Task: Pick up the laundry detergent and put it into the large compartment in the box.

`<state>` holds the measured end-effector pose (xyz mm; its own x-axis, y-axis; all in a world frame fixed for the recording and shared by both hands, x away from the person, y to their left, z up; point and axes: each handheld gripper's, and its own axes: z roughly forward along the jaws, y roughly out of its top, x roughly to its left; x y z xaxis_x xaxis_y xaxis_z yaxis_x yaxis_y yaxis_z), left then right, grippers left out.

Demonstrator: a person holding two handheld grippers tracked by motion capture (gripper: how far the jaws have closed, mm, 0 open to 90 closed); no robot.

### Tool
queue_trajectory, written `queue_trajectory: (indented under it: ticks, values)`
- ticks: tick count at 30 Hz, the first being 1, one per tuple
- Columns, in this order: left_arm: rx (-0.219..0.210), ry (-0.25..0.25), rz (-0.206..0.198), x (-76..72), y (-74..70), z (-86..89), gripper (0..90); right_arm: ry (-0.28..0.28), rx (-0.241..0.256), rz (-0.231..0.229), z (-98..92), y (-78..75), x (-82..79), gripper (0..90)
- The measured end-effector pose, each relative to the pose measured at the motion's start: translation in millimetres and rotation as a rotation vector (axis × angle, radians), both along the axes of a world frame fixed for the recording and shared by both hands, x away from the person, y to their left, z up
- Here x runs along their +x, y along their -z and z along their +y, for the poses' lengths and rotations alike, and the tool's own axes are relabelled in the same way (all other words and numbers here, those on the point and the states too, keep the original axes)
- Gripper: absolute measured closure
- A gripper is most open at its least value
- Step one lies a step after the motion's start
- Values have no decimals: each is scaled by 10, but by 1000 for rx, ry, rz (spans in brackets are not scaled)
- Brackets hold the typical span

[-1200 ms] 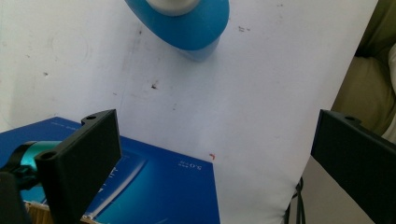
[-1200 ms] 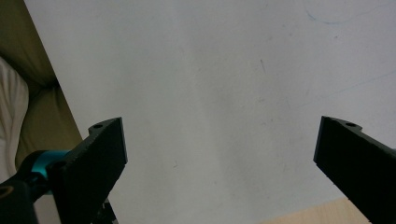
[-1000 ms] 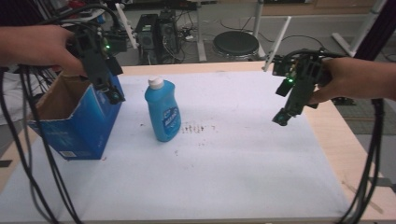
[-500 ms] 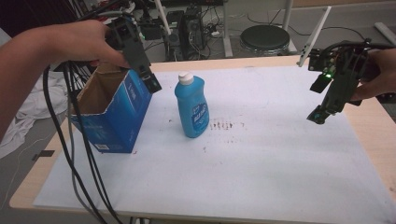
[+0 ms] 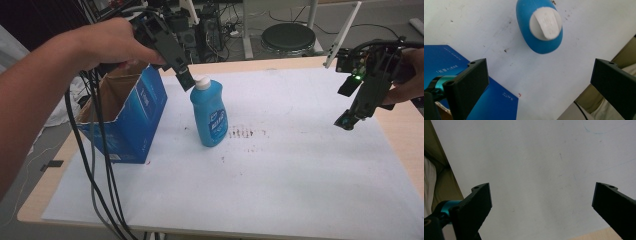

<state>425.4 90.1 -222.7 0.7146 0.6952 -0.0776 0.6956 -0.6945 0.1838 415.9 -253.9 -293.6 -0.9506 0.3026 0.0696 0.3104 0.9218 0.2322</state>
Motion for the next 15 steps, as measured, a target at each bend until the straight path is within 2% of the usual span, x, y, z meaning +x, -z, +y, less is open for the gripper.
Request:
queue_trajectory:
  ticks: [1, 2, 10, 15]
  values:
    - [0, 0, 0, 0, 0, 0, 17, 0, 0, 0, 0, 0, 0, 17]
    - [1, -27, -8, 18, 17, -32, 17, 1, 0, 0, 1, 2, 1, 17]
    - [-6, -133, -17, 69, 90, -165, 17, -6, 4, 1, 1, 9, 17, 17]
    - [-6, -180, -16, 103, 144, -228, 17, -7, 5, 1, -1, 9, 23, 16]
